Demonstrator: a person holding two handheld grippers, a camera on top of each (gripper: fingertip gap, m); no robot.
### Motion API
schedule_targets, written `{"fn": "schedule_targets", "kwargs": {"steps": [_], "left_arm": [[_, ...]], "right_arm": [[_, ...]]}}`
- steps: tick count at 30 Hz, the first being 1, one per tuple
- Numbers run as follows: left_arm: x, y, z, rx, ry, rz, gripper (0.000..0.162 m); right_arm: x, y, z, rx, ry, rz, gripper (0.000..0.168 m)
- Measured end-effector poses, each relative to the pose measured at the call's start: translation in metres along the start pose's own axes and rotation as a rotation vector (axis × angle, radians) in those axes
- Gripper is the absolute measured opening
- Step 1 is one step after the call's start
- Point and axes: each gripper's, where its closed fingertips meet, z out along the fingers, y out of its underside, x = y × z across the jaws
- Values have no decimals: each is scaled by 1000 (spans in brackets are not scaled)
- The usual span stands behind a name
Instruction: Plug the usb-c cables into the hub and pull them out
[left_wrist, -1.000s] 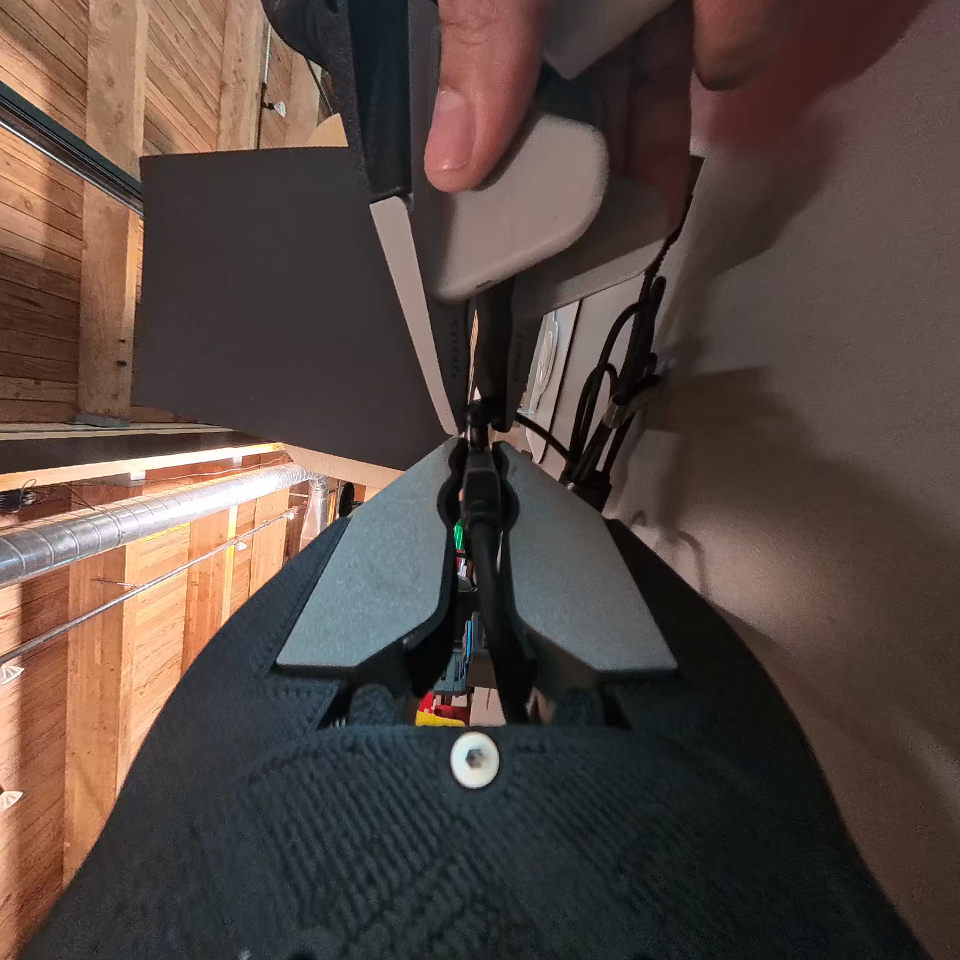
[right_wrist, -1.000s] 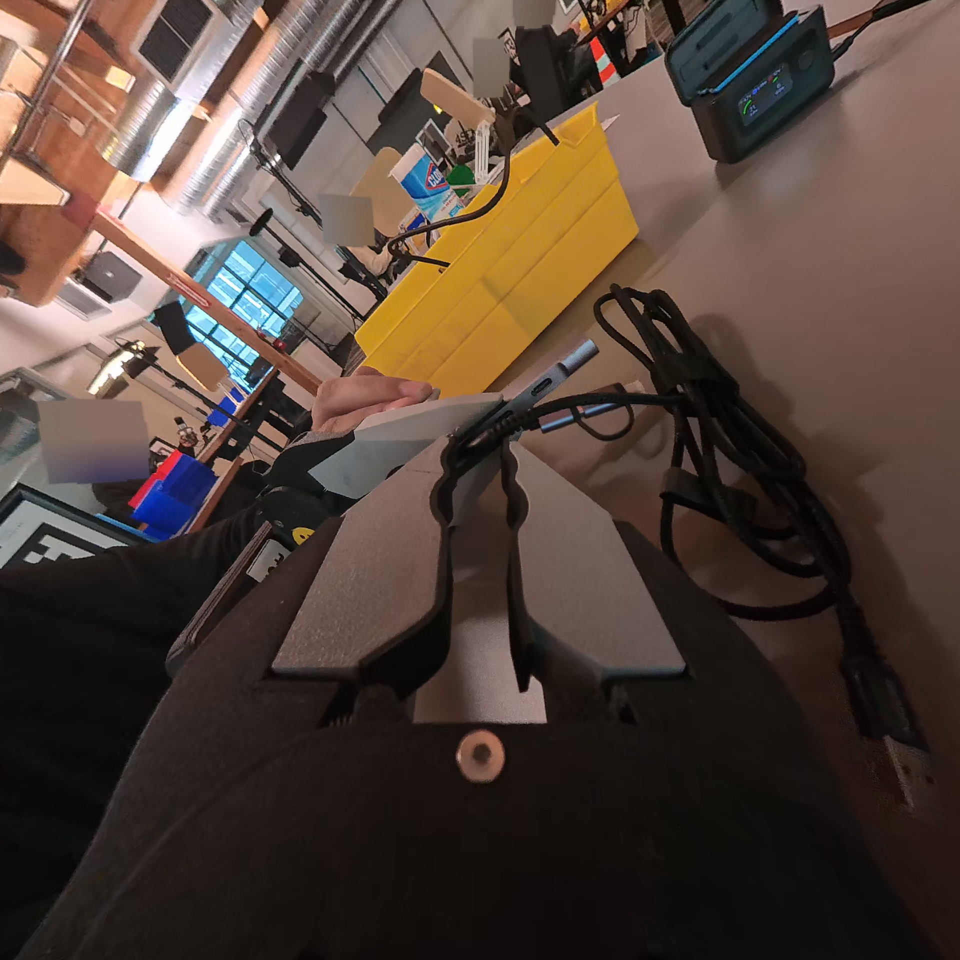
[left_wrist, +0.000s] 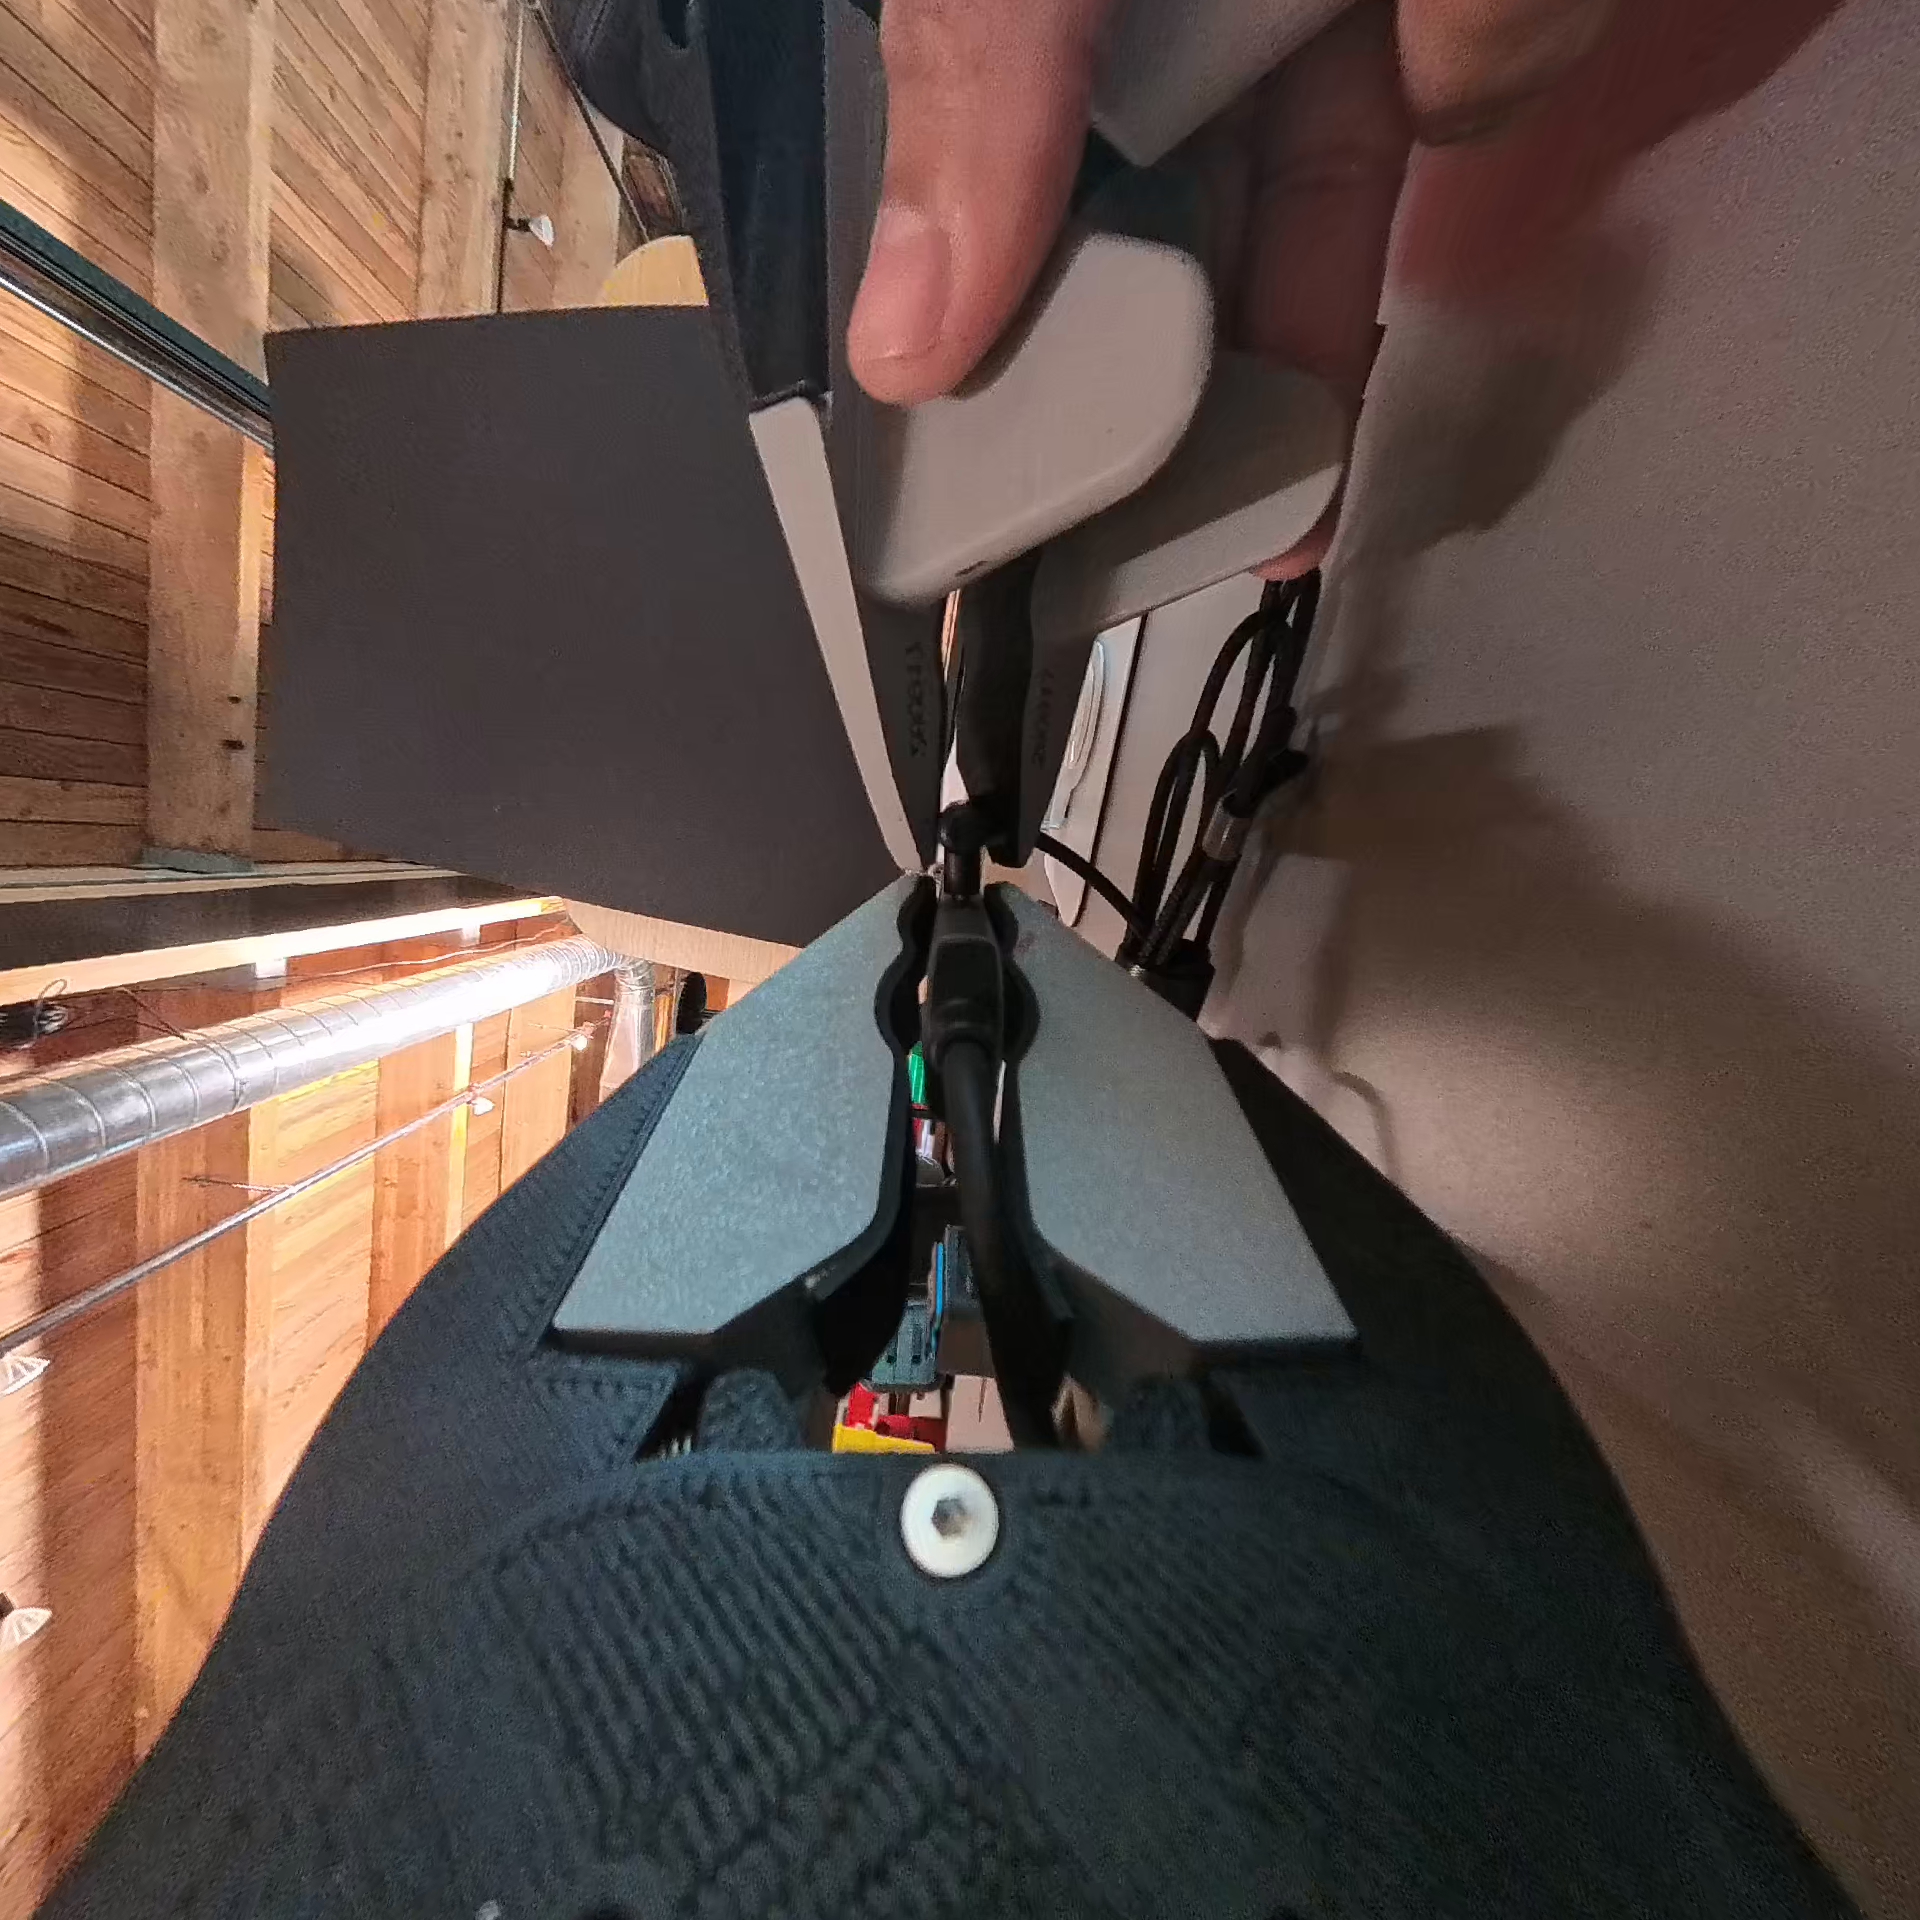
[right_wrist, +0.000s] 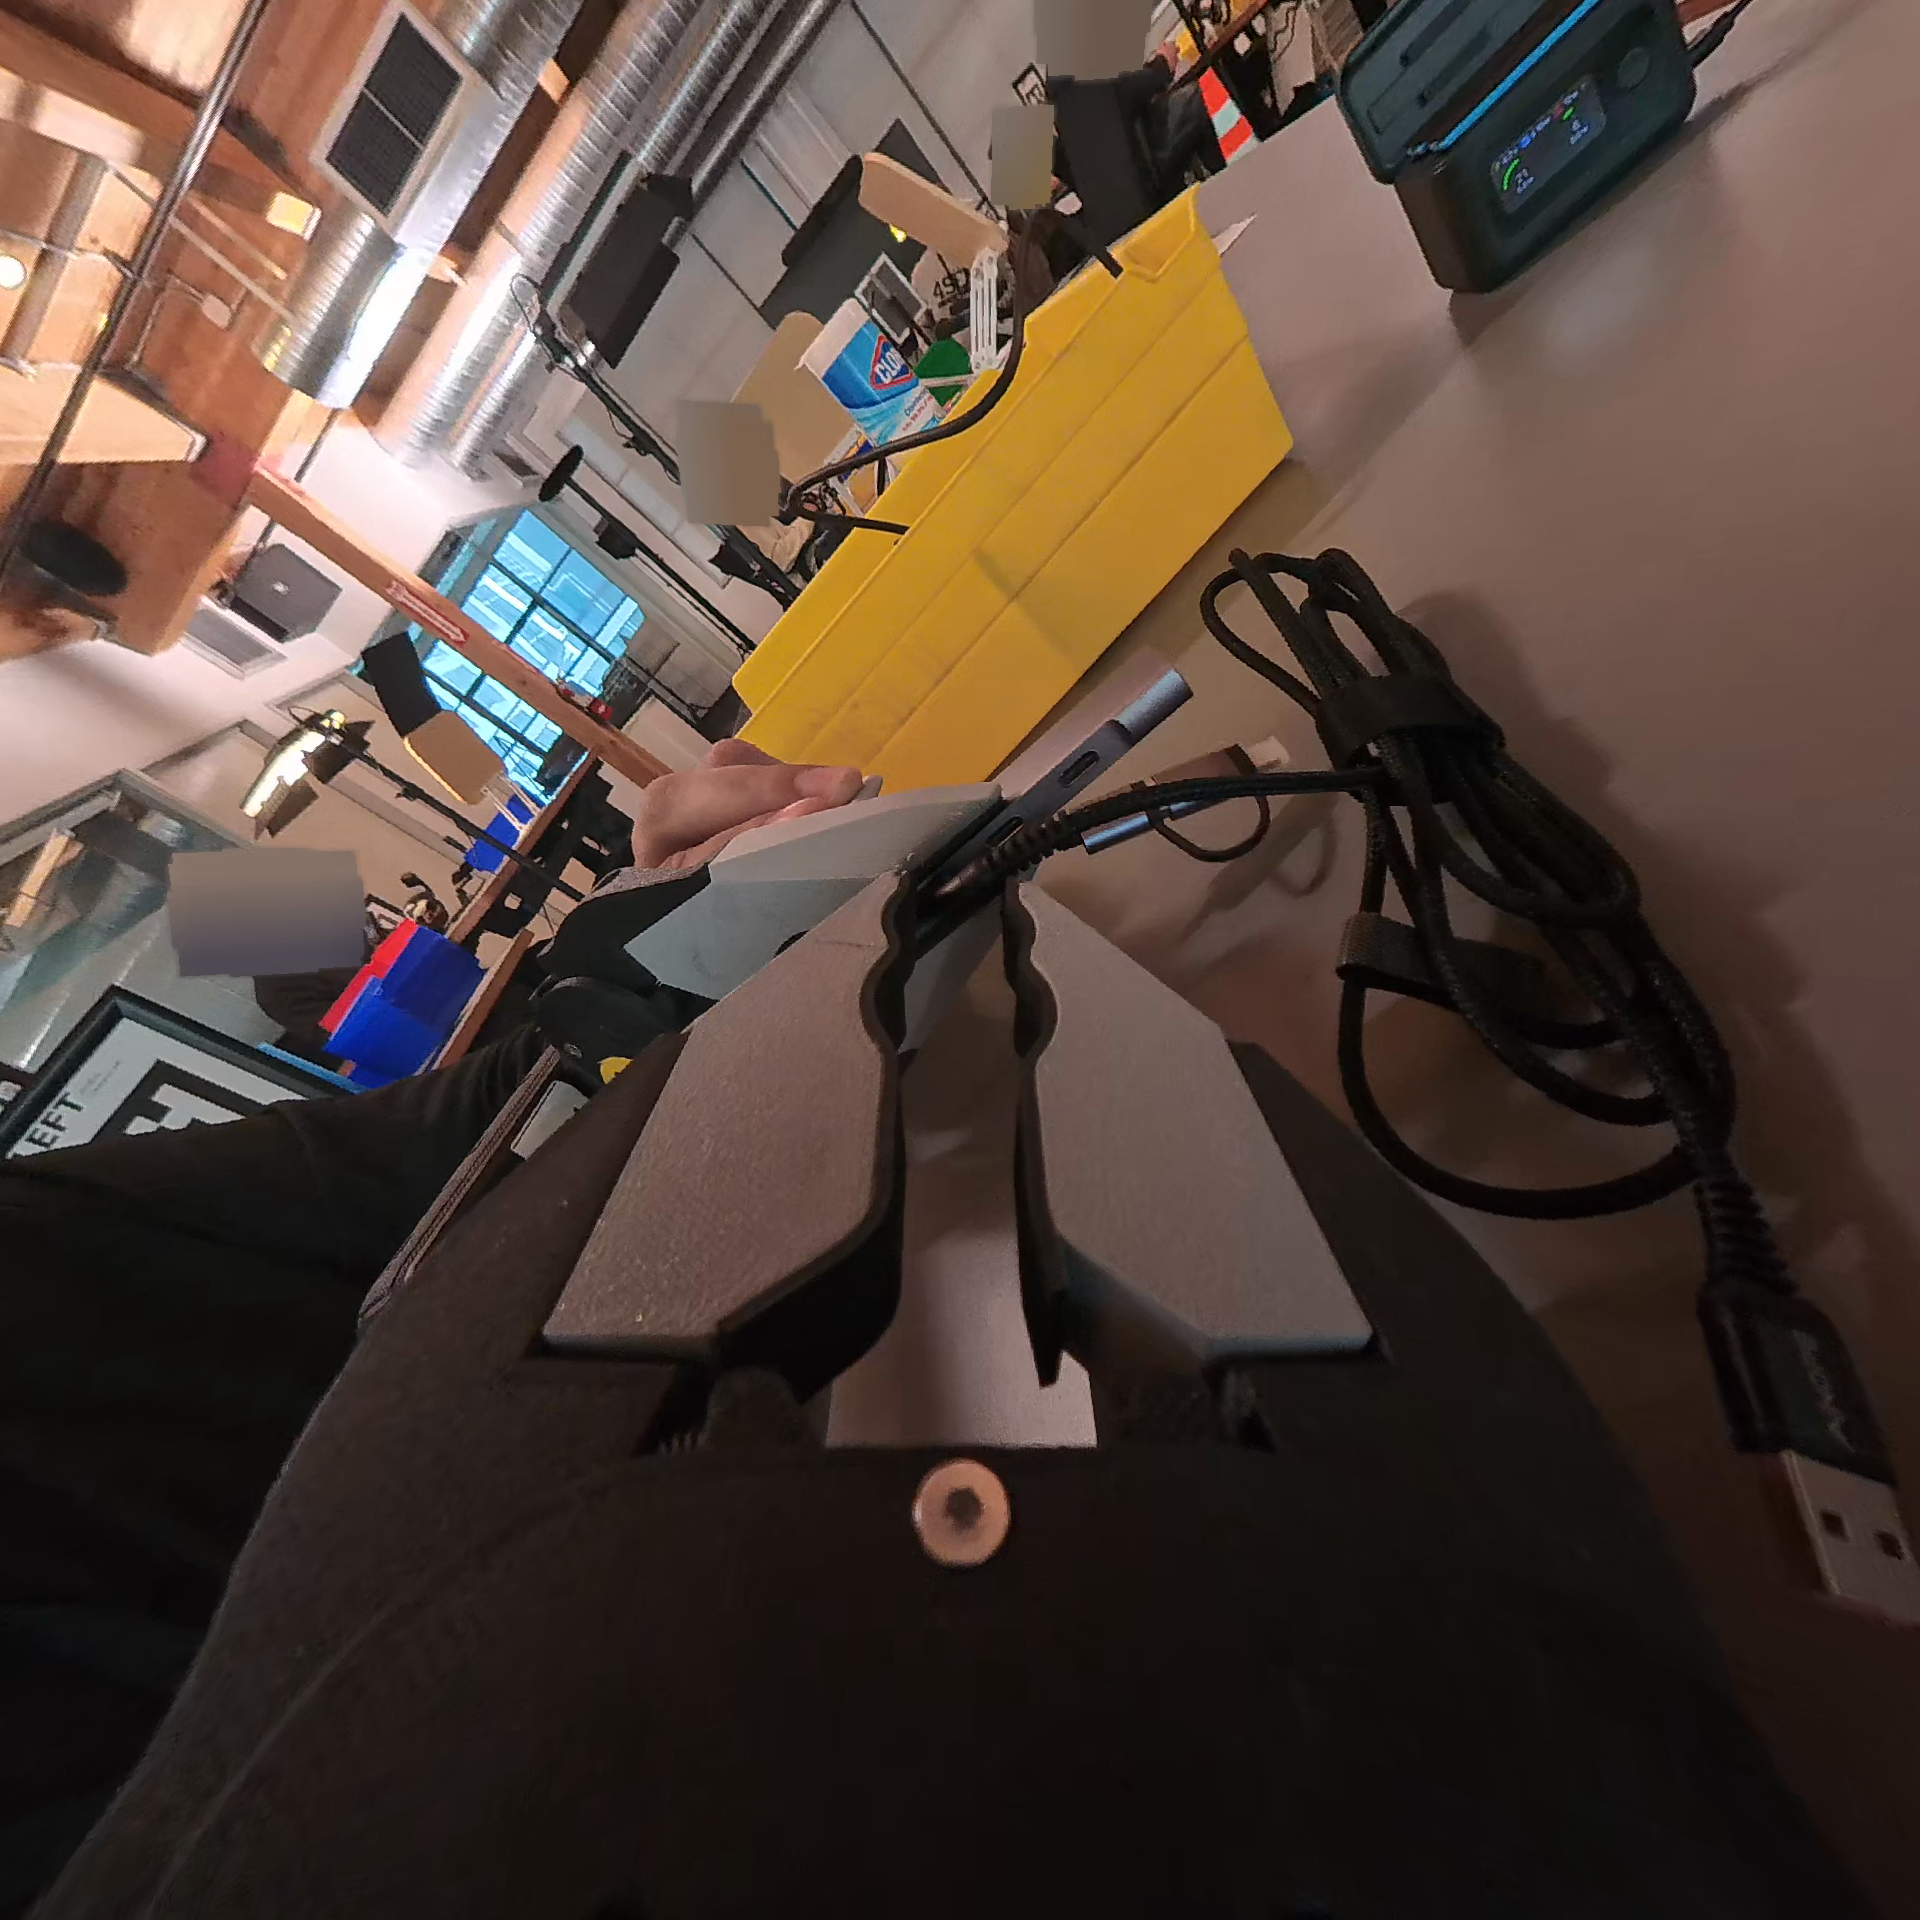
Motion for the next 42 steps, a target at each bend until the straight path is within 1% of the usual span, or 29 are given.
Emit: {"fn": "schedule_targets", "kwargs": {"steps": [7, 13, 16, 23, 24, 25, 26, 27, 28, 31, 33, 37, 39, 42], "left_arm": [[2, 1, 1, -11, -1, 23, 7], [11, 5, -1, -8, 64, 24, 8], [12, 3, -2, 9, 56, 55, 9], [6, -2, -6, 42, 40, 32, 9], [4, 0, -6, 34, 33, 30, 8], [-4, 20, -5, -56, -4, 27, 8], [-11, 39, -5, -82, -10, -34, 8], [-17, 51, -7, -89, -7, -102, 8], [-17, 49, -8, -63, -6, -102, 7], [-5, 29, 0, -43, -4, 15, 8], [-6, 19, -1, -9, -7, 4, 8], [2, 18, 0, -11, 16, 37, 7], [3, 19, 1, -17, 21, 34, 7], [3, 20, 2, -16, 29, 14, 7]], "right_arm": [[3, 1, 0, 4, 9, -18, 14], [8, 8, 2, -40, -28, 48, 9], [7, 10, -1, -65, -52, 58, 6], [0, 9, -5, -89, -83, 20, 2], [-1, 7, -8, -83, -82, 9, 0], [5, 0, -18, -45, -51, 2, 0], [10, -8, -29, -16, -28, -9, 0], [14, -15, -38, 19, -2, -26, 0], [19, -19, -43, 39, 30, -37, 0], [15, -15, -32, 12, 29, -56, 0], [12, -7, -21, -40, 37, -102, 0], [9, 3, -8, -106, 40, -158, 1], [10, 8, -3, -139, 60, -192, 9], [14, 14, 0, -184, 122, -280, 11]]}}
